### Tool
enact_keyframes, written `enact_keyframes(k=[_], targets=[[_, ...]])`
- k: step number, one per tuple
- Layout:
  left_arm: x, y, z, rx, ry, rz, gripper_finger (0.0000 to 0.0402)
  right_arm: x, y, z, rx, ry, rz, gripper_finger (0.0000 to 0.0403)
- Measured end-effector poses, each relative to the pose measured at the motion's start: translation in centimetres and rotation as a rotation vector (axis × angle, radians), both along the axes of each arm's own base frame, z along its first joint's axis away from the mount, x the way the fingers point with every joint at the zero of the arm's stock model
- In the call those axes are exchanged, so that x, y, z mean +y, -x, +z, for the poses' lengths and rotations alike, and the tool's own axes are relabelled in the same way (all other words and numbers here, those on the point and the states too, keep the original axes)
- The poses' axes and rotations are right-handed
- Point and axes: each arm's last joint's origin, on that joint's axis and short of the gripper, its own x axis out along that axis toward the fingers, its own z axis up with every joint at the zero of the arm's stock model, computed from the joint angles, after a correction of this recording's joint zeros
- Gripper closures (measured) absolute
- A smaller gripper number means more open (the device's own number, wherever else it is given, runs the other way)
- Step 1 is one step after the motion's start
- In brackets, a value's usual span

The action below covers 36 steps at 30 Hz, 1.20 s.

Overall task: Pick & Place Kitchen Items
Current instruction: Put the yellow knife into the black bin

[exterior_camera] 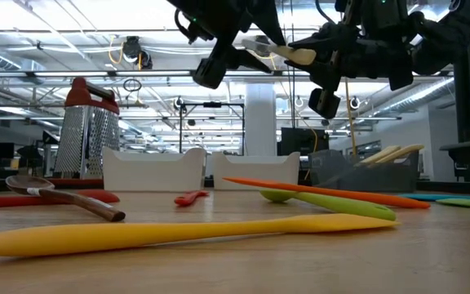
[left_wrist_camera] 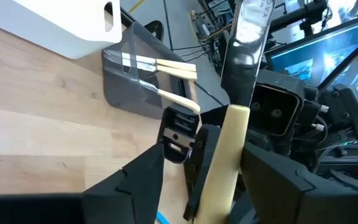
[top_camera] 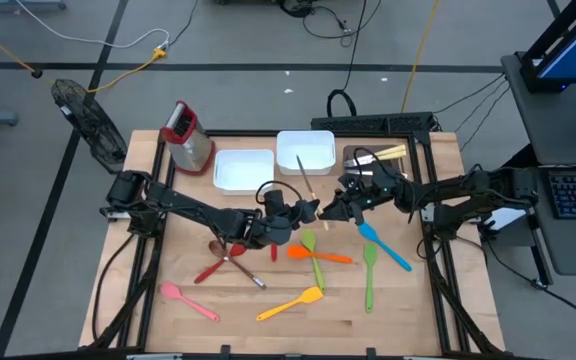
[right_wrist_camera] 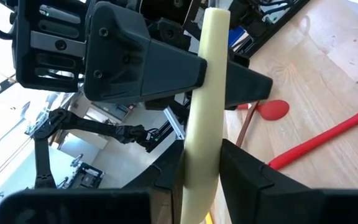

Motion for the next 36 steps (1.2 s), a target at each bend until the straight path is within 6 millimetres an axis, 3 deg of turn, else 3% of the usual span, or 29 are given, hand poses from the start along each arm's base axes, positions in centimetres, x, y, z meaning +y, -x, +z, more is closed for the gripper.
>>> enact_keyframes(k=[26,36], targets=[[-0.6,0.3,-0.5,0.059,-0.050,0.013,0.0183,-1.4,0.3,0.3,-0.012,-0.011,-0.014,0.0331],[-0.9,2.1,1.0,0.123,-0.088,0.054,0.0183,-3.3,1.0,0.2,0.002,-0.015,-0.022,0.0331]])
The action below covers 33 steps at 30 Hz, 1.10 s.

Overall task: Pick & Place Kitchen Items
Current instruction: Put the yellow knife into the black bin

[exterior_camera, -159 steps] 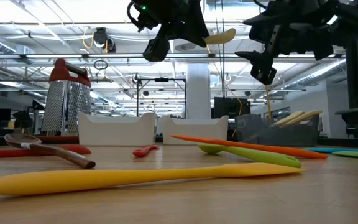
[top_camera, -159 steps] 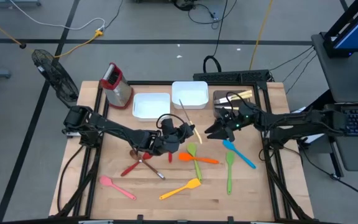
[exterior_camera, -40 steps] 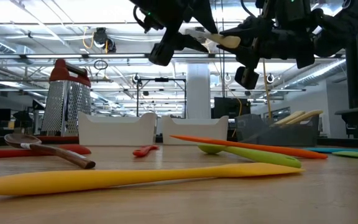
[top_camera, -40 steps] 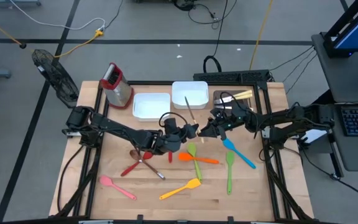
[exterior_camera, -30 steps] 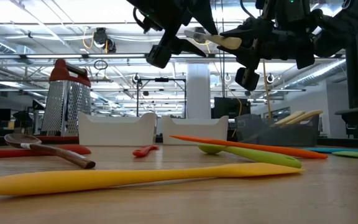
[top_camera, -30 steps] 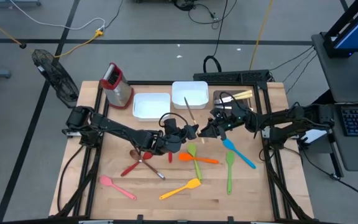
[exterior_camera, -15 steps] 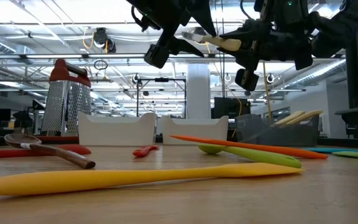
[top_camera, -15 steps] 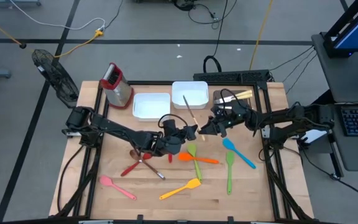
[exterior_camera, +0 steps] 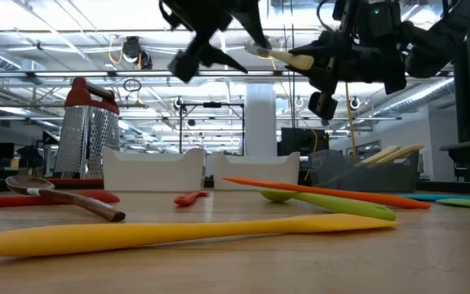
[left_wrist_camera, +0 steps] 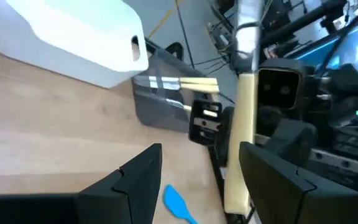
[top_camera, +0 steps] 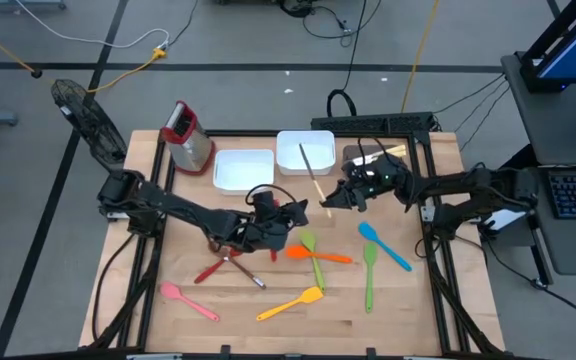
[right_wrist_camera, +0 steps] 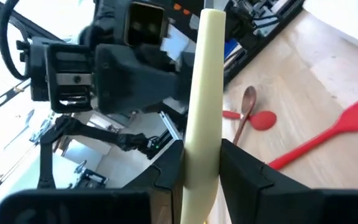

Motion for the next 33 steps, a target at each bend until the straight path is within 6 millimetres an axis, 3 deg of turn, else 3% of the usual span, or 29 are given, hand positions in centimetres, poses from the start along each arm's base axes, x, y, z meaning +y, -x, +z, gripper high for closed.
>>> enact_keyframes(k=[7,13,21,33], targets=[[-0.9,3.1,-0.1,0.104,0.001,0.105,0.0183,-1.2,1.1,0.8,-0.023,0.041,-0.020,0.0331],[-2.1,5.2,-1.3,0.177,0.034,0.158,0.0183,-2.1,2.4,1.7,-0.038,0.071,-0.046,0.0331],[-3.4,8.0,-1.6,0.217,0.032,0.147,0.0183,-2.8,3.9,2.7,-0.051,0.116,-0.086,0.0331],[-1.1,14.0,-4.6,0.144,0.041,-0.011,0.0183,-3.6,5.1,3.4,-0.059,0.206,-0.243,0.0331]])
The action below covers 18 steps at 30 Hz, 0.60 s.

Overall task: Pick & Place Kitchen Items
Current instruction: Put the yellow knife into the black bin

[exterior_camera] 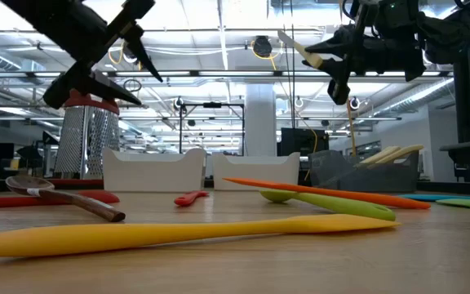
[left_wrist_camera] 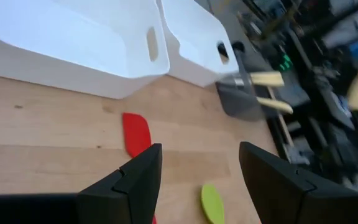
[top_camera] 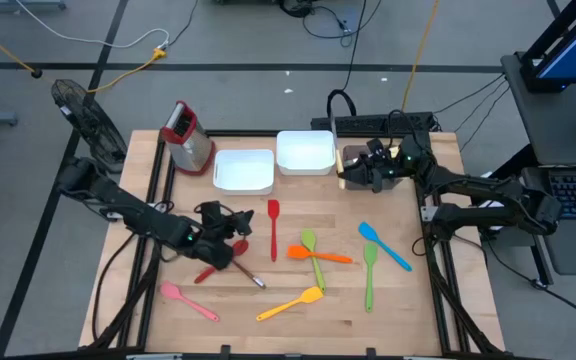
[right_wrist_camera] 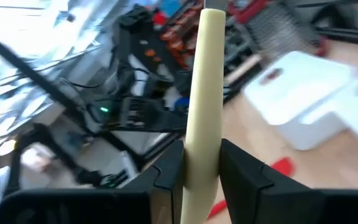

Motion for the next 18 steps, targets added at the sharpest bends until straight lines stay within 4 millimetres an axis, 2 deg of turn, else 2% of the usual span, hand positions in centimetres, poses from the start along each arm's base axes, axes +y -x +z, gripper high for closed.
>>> enact_keyframes(k=[4,10,18], targets=[[1.3,1.0,-0.7,-0.003,-0.005,-0.132,0.0183,-0.5,-0.1,0.0,0.120,0.029,-0.065,0.0331],[3.7,1.5,-0.7,-0.030,-0.087,-0.309,0.0183,-1.1,-0.3,1.4,0.349,0.171,-0.185,0.0331],[6.3,1.2,1.3,-0.106,-0.288,-0.561,0.0183,-1.3,0.5,3.7,0.635,0.356,-0.287,0.0331]])
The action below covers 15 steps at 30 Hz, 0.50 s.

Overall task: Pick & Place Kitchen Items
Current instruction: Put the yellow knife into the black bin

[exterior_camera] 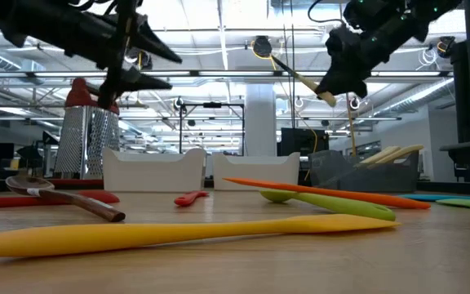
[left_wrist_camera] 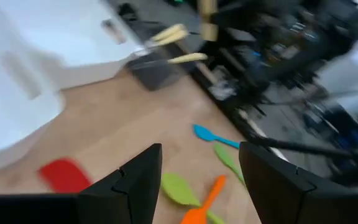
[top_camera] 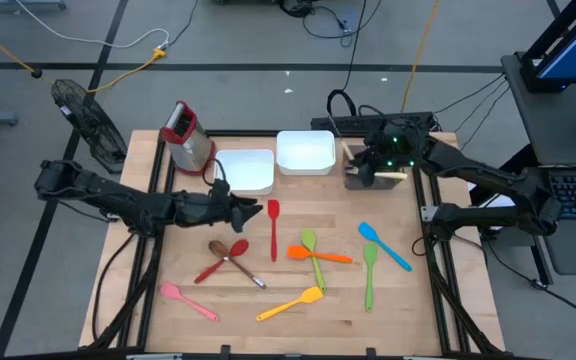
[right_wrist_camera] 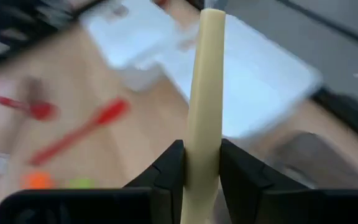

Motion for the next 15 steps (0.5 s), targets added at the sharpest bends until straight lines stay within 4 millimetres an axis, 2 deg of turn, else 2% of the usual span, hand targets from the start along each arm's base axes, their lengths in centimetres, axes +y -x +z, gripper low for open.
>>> enact_keyframes(k=[7,15], targets=[[1.5,-0.1,0.4,0.002,-0.081,-0.089,0.0183,-0.2,1.3,1.1,0.308,0.219,-0.096,0.0331],[3.6,-0.1,0.4,0.005,-0.105,-0.141,0.0183,-0.5,1.5,0.1,0.552,0.313,-0.051,0.0331]])
